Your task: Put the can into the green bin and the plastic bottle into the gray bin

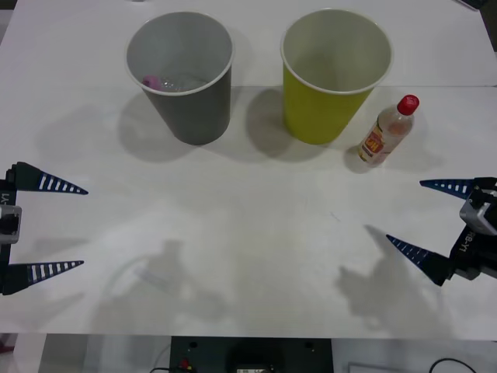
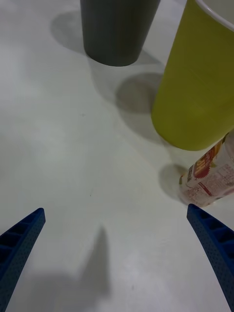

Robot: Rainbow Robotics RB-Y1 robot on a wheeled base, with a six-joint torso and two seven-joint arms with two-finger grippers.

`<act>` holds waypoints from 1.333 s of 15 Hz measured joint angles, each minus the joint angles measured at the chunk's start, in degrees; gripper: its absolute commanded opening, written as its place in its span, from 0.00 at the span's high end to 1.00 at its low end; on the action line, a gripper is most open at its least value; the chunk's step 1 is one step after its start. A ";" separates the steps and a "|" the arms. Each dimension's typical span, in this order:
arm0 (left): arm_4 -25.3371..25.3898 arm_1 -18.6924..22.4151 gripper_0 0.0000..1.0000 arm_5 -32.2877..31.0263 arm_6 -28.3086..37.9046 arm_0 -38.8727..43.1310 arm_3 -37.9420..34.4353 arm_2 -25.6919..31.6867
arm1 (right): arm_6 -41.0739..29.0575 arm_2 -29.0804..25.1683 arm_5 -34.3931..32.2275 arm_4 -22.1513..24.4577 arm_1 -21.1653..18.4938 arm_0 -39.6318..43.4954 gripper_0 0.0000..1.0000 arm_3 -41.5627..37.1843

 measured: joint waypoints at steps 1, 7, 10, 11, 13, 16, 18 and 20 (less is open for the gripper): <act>0.00 0.00 0.00 0.00 0.00 0.00 0.00 0.00 | 0.02 2.65 4.99 -1.27 -1.03 0.04 0.00 -0.41; 0.00 0.00 0.00 0.00 0.00 0.00 0.00 0.00 | -3.11 21.84 33.33 -4.22 -4.41 -5.71 0.00 -2.61; 0.00 0.00 0.00 0.00 0.00 0.00 0.00 0.00 | -9.65 34.33 46.57 -3.29 -4.37 -13.98 0.00 -2.21; 0.00 0.00 0.00 0.00 0.00 0.00 0.00 0.00 | -11.74 37.79 50.03 -2.87 -4.12 -16.49 0.00 -1.76; 0.00 0.00 0.00 0.00 0.00 0.00 0.00 0.00 | -15.97 43.93 55.87 -1.54 -3.15 -20.70 0.00 0.03; 0.00 0.00 0.00 0.00 0.00 0.00 0.00 0.00 | -22.86 49.91 60.77 2.48 -0.46 -25.98 0.00 5.20; 0.00 0.00 0.00 0.00 0.00 0.00 0.00 0.00 | -26.78 51.58 62.04 5.13 1.62 -28.31 0.00 9.27; 0.00 0.00 0.00 0.00 0.00 0.00 0.00 0.00 | -28.84 51.67 62.13 6.75 3.67 -29.88 0.00 12.64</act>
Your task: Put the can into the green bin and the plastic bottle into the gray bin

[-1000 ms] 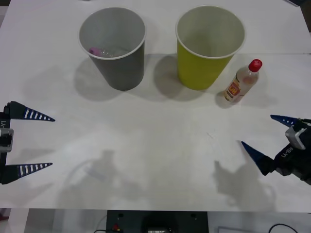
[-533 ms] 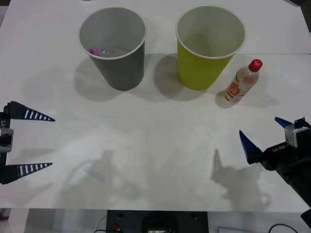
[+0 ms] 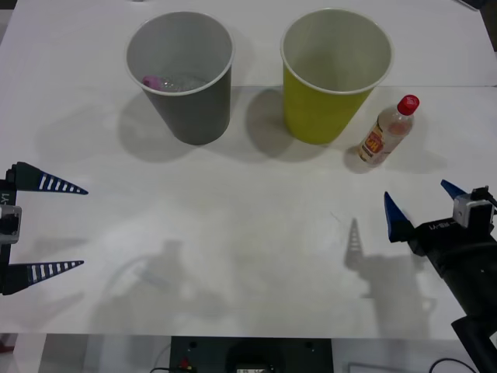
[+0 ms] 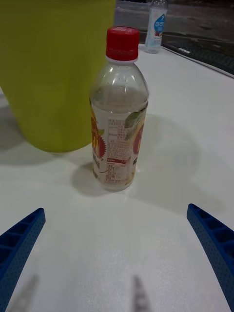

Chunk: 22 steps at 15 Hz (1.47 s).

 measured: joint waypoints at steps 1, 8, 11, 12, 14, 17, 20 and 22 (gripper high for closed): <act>0.00 0.00 0.00 0.00 0.00 0.00 0.00 0.00 | -0.16 0.04 0.00 0.16 1.07 -0.83 0.00 1.43; 0.00 0.00 0.00 0.00 0.00 0.00 0.00 0.00 | -0.58 0.09 -0.07 0.18 8.62 -7.63 0.00 12.12; 0.00 0.00 0.00 0.00 0.00 0.00 0.00 0.00 | -0.93 0.09 -0.22 0.16 11.75 -10.72 0.00 16.83; 0.00 0.00 0.00 0.00 0.00 0.00 0.00 0.00 | -1.04 0.09 -0.36 0.11 12.71 -11.69 0.00 18.42; 0.00 0.00 0.00 0.00 0.00 0.00 0.00 0.00 | -1.17 0.09 -0.60 0.10 14.54 -13.40 0.00 21.14; 0.00 0.00 0.00 0.00 0.00 0.00 0.00 0.00 | -1.40 0.09 -1.09 0.03 17.27 -15.93 0.00 24.47; 0.00 0.00 0.00 0.00 0.00 0.00 0.00 0.00 | -1.53 0.09 -1.73 -0.02 18.89 -17.81 0.00 26.70; 0.00 0.00 0.00 0.00 0.00 0.00 0.00 0.00 | -1.70 0.09 -2.42 -0.08 19.65 -18.97 0.00 28.06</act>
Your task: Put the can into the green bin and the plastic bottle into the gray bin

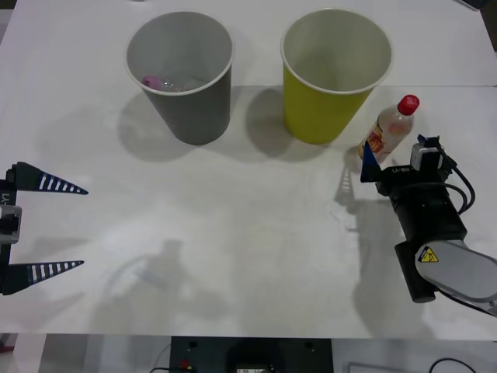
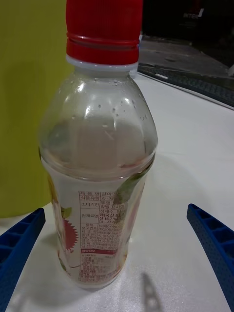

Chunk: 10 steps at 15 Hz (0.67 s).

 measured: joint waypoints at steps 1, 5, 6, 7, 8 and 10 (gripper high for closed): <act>0.00 0.00 0.00 0.00 0.00 0.00 0.00 0.00 | -0.08 0.00 -0.11 0.00 0.42 -0.49 0.00 0.69; 0.00 0.00 0.00 0.00 0.00 0.00 0.00 0.00 | -0.40 -0.01 -1.03 -0.11 2.26 -2.59 0.00 3.75; 0.00 0.00 0.00 0.00 0.00 0.00 0.00 0.00 | -0.44 -0.03 -1.11 -0.17 2.78 -3.16 0.00 4.60; 0.00 0.00 0.00 0.00 0.00 0.00 0.00 0.00 | -0.49 -0.06 -1.15 -0.18 3.27 -3.66 0.00 5.42; 0.00 0.00 0.00 0.00 0.00 0.00 0.00 0.00 | -0.50 -0.04 -1.26 -0.18 3.72 -4.10 0.00 6.13; 0.00 0.00 0.00 0.00 0.00 0.00 0.00 0.00 | -0.50 -0.04 -1.62 -0.18 4.56 -4.95 0.00 7.51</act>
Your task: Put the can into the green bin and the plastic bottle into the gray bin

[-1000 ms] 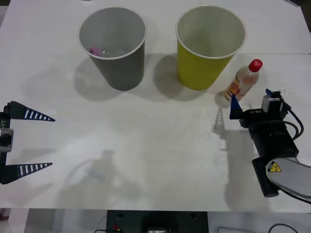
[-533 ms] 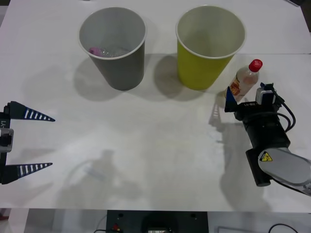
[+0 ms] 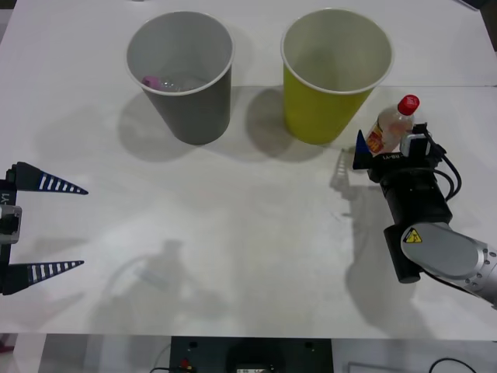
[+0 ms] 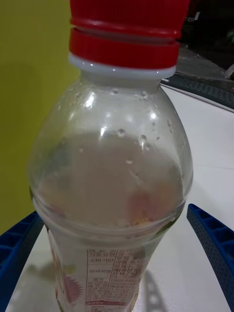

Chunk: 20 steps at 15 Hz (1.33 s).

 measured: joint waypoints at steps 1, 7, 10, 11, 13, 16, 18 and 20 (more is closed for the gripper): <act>0.00 0.00 0.00 0.00 0.00 0.00 0.00 0.00 | 0.00 -0.01 -0.07 -0.03 0.38 -0.33 0.00 0.65; 0.00 0.00 0.00 0.00 0.00 0.00 0.00 0.00 | 0.02 0.01 -0.94 -0.18 0.72 -1.00 1.00 1.34; 0.00 0.00 0.00 0.00 0.00 0.00 0.00 0.00 | 0.00 0.03 -1.10 -0.18 0.73 -1.00 1.00 1.32; 0.00 0.00 0.00 0.00 0.00 0.00 0.00 0.00 | 0.00 0.01 -1.10 -0.18 0.72 -0.99 1.00 1.34; 0.00 0.00 0.00 0.00 0.00 0.00 0.00 0.00 | 0.00 0.00 -1.10 -0.17 0.75 -0.99 1.00 1.32; 0.00 0.00 0.00 0.00 0.00 0.00 0.00 0.00 | 0.00 0.00 -1.09 0.26 0.66 -0.91 1.00 0.98; 0.00 0.00 0.00 0.00 0.00 0.00 0.00 0.00 | 0.10 -0.04 -1.05 0.95 -0.61 0.00 1.00 -0.93; 0.00 0.00 0.00 0.00 0.00 0.00 0.00 0.00 | 0.20 -0.05 -1.22 1.44 -3.57 2.09 1.00 -5.27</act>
